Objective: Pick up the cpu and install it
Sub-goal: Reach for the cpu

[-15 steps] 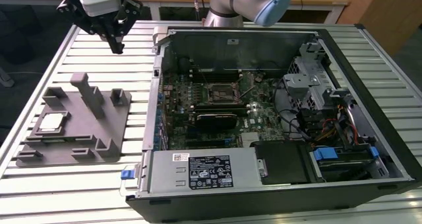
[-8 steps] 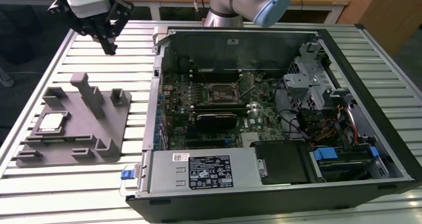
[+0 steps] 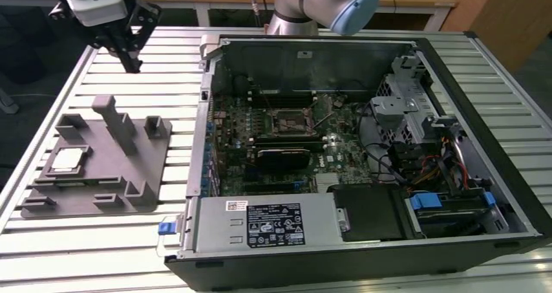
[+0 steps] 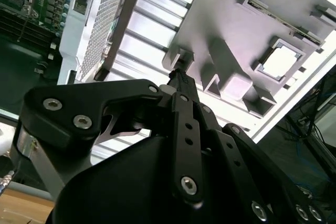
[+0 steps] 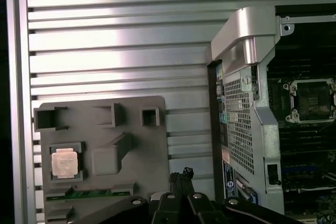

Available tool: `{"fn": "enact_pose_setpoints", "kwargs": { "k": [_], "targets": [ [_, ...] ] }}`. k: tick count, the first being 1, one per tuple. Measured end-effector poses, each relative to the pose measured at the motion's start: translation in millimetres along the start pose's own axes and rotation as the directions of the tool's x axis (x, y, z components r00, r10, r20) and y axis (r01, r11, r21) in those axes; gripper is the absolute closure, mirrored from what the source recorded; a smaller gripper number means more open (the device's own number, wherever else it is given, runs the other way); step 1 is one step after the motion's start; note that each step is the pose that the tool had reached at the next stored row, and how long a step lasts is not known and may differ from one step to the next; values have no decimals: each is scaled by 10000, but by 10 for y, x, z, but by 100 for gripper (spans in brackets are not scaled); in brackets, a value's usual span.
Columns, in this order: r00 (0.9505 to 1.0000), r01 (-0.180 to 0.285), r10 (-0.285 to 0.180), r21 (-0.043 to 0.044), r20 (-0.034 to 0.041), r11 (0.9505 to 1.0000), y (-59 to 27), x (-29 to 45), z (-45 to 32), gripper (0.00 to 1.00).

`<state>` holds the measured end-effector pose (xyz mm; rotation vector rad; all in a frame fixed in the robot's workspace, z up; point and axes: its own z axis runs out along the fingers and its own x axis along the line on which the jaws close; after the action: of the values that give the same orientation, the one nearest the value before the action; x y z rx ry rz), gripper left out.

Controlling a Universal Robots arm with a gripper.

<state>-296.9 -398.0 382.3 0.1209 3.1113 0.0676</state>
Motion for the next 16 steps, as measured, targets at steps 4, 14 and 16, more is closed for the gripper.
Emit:
{"fn": "enact_pose_setpoints", "kwargs": {
  "k": [4,14,16],
  "targets": [
    [10000,1,-1,0,0,10000,-7,76,8,89],
    [10000,1,-1,0,0,10000,-23,275,27,89],
    [10000,1,-1,-1,0,10000,-25,304,31,89]
  ]
}}
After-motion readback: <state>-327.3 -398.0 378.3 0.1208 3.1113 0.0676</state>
